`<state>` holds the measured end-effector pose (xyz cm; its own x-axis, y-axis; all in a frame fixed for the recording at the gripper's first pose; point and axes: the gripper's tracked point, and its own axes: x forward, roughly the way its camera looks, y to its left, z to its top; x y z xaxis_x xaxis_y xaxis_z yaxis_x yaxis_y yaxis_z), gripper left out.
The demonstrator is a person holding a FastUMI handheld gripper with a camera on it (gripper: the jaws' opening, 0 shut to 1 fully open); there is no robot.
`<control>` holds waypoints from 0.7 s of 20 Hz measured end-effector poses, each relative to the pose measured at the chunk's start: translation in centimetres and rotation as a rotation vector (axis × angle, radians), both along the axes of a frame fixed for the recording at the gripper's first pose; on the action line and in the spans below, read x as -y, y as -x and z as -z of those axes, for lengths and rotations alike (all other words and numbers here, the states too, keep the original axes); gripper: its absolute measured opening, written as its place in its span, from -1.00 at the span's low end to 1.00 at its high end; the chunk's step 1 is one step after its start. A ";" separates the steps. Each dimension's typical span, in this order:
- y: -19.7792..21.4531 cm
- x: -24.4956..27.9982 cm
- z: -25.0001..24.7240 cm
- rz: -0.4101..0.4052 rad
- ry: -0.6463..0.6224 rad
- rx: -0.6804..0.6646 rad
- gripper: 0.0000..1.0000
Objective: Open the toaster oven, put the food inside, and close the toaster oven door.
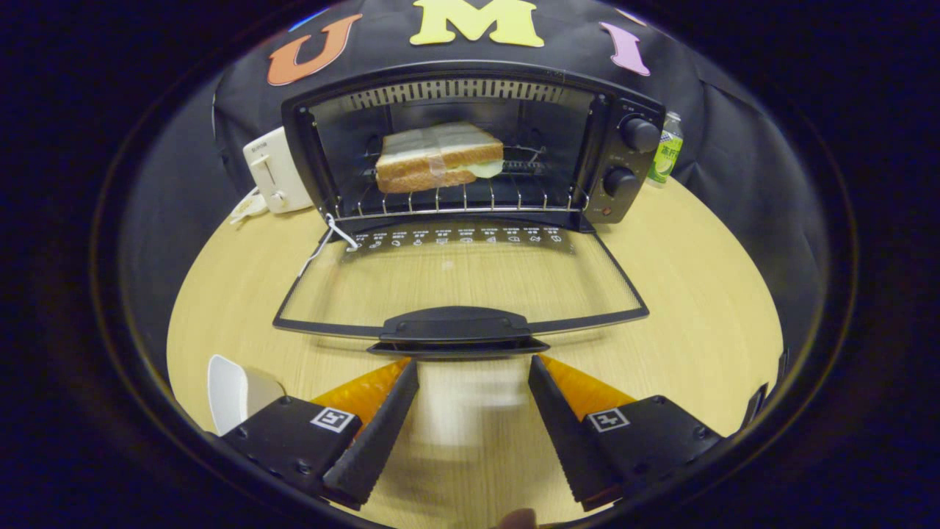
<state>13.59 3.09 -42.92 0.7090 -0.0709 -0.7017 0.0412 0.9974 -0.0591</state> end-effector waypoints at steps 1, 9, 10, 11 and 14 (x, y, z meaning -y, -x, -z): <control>0.2 -0.1 -0.7 -0.005 0.003 0.009 0.98; -0.5 -0.5 -8.3 -0.044 -0.015 0.186 1.00; -0.8 -0.6 -9.1 -0.047 -0.007 0.204 1.00; -1.2 -0.6 -9.8 -0.048 0.001 0.221 1.00; -2.0 -1.3 -11.5 -0.058 0.001 0.249 1.00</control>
<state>15.58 4.36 -31.41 0.8628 -0.0255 -0.5048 -0.0030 0.9985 -0.0555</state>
